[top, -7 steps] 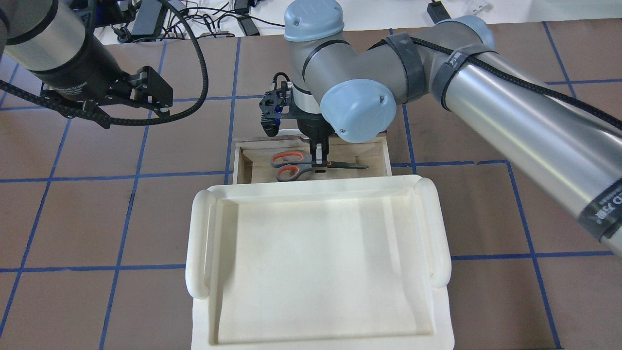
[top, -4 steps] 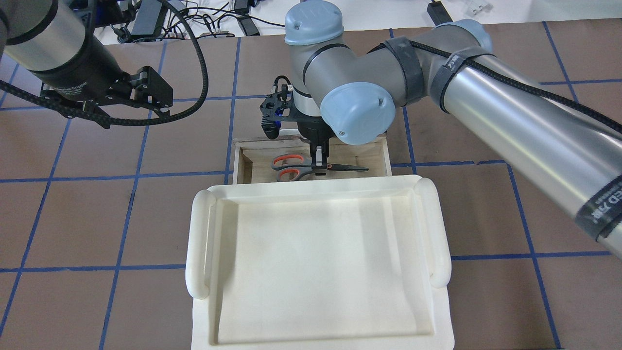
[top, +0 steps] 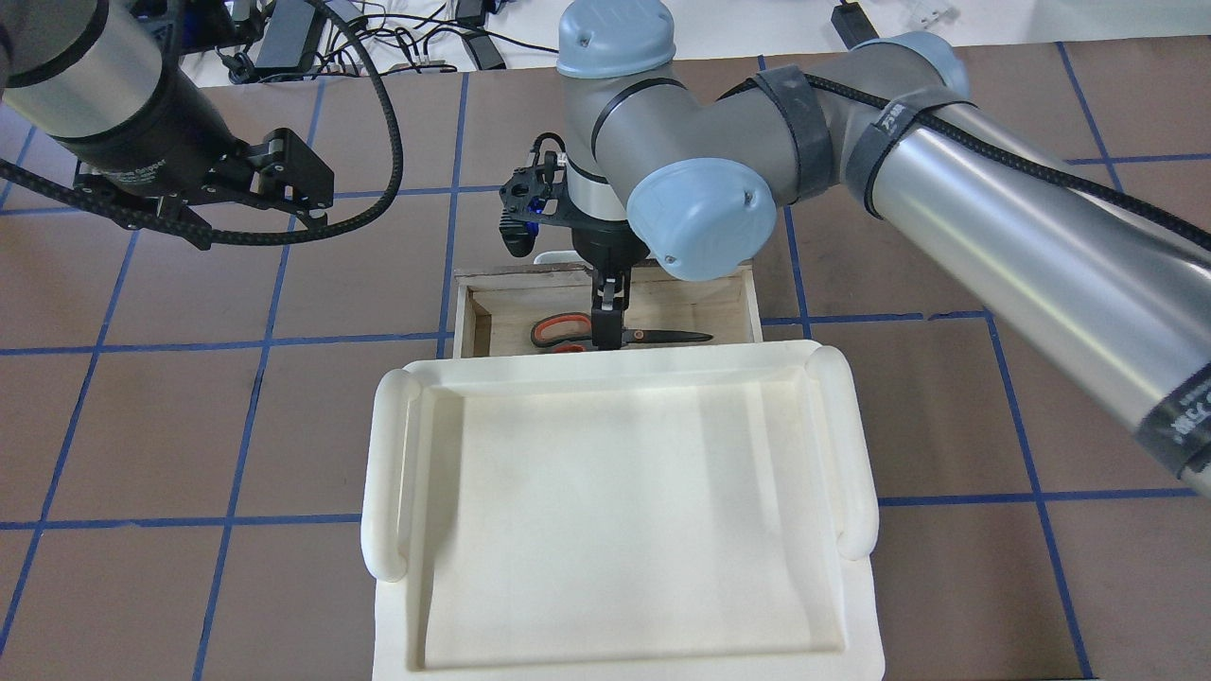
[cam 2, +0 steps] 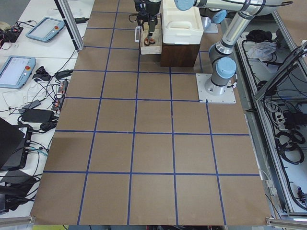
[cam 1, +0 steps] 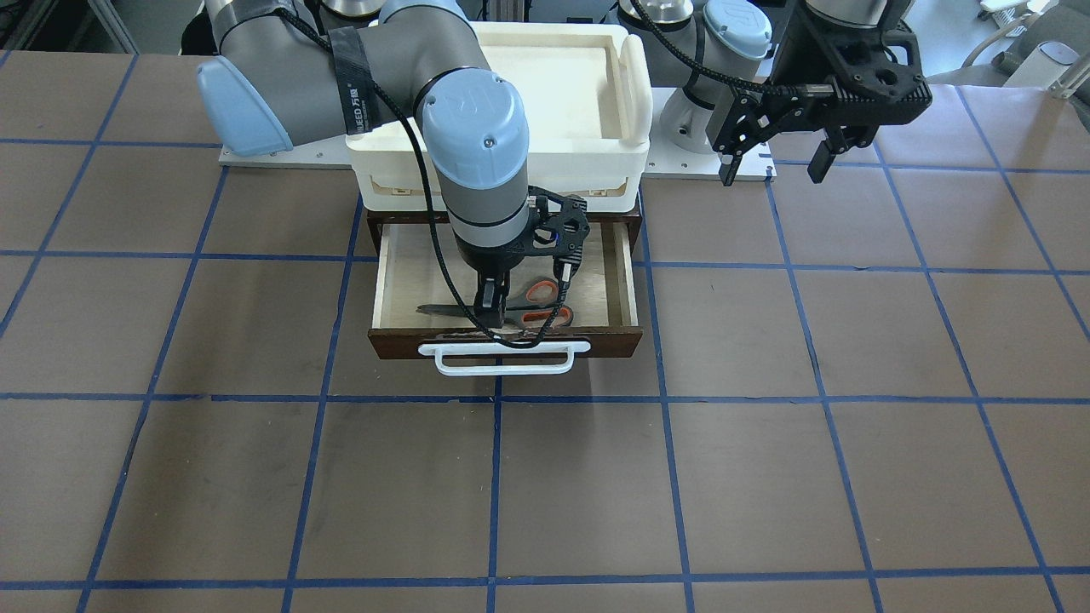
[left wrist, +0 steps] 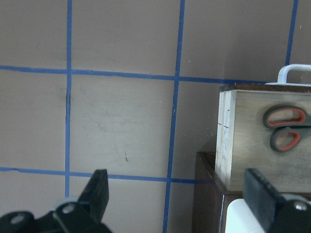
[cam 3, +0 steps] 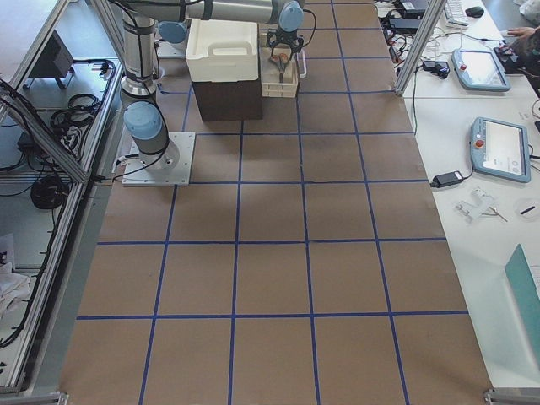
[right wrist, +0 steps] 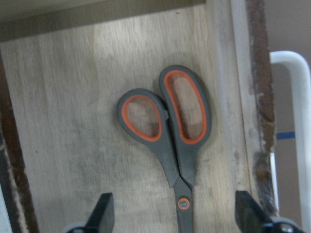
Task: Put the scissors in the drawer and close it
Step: 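Open the right gripper to release the scissors and raise it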
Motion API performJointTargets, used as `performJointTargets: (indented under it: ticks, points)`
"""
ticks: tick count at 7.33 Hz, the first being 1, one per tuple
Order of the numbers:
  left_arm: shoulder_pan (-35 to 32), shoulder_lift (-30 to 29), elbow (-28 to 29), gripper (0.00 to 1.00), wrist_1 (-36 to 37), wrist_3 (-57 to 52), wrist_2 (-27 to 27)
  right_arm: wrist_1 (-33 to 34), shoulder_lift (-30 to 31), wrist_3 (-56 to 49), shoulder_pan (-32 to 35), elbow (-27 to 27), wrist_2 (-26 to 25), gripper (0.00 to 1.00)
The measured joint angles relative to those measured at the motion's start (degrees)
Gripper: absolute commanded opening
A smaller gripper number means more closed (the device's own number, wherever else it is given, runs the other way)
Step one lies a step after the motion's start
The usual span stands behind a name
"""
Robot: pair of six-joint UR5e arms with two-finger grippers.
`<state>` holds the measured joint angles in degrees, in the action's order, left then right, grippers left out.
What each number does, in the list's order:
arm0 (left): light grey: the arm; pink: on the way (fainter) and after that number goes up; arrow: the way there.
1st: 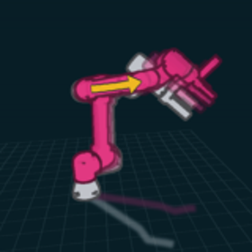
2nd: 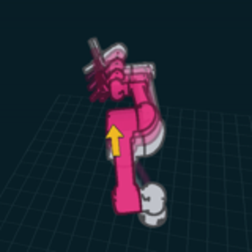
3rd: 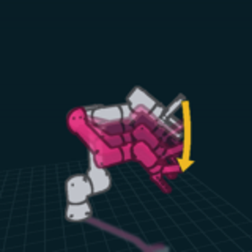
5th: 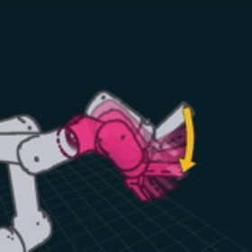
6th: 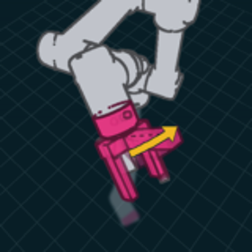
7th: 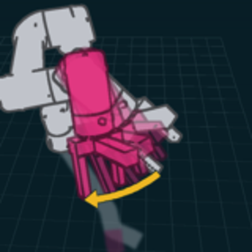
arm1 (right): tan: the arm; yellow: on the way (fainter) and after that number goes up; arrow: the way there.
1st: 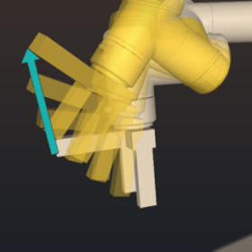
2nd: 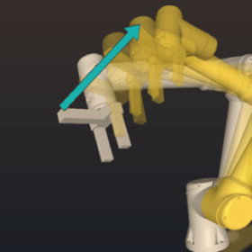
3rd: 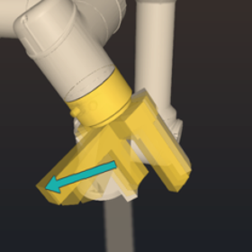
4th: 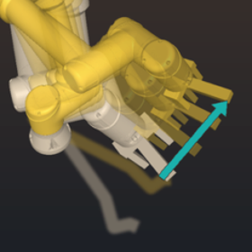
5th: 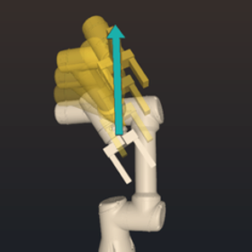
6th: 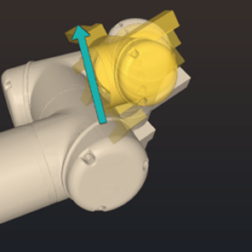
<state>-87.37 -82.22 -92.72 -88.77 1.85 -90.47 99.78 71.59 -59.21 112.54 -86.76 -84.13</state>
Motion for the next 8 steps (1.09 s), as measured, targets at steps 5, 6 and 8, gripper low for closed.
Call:
performJointTargets:
  ticks: [5,6,8]
  points:
    - [-0.04,-0.31,0.02,1.0,-0.13,-1.8,0.17,3.48,5.49,39.71,-2.06,0.33,-0.39,1.0]
    - [-0.14,-0.65,-0.02,1.0,-0.07,-1.55,0.04,3.72,6.33,46.14,-3.53,0.33,-0.46,1.0]
    - [-0.48,-1.49,-0.07,1.0,0.28,-0.1,0.03,3.24,9.22,54.78,-7.7,0.09,-1.01,1.0]
